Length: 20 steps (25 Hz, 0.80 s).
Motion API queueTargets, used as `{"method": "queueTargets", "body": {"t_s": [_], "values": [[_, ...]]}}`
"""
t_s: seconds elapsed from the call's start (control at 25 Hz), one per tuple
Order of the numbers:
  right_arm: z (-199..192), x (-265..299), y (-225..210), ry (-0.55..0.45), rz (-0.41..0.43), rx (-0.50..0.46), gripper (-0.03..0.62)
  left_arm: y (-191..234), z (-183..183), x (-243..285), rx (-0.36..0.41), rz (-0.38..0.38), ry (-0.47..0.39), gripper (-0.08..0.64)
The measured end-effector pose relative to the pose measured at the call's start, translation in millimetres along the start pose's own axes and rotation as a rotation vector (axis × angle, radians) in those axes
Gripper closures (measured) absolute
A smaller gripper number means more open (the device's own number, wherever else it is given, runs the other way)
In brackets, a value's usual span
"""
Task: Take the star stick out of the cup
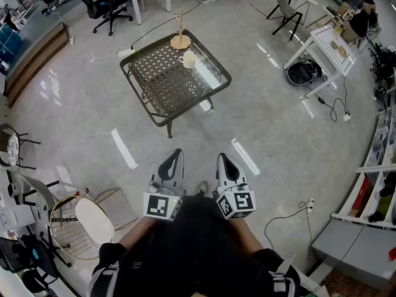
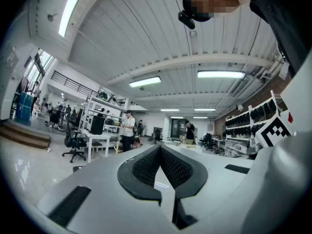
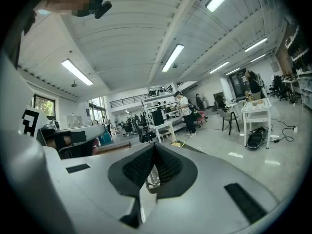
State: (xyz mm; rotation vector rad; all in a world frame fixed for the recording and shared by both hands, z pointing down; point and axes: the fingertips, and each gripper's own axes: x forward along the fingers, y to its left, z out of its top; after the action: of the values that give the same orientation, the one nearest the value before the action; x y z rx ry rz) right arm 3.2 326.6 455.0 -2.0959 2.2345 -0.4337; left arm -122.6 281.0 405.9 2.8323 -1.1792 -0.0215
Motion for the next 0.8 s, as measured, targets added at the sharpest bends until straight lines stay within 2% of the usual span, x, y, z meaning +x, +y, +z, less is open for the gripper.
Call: {"method": "queueTargets", "body": {"t_s": [0.36,0.8], "values": [[5,-7,-6,0.002,0.024,-0.007,0.582,-15,5,0,-0.042,0.013,-0.039,0.544],[14,-23,-30,-0.023,0.059,0.031,0.583,-44,1,5,-0.007,0.034,-0.016,0.545]]}}
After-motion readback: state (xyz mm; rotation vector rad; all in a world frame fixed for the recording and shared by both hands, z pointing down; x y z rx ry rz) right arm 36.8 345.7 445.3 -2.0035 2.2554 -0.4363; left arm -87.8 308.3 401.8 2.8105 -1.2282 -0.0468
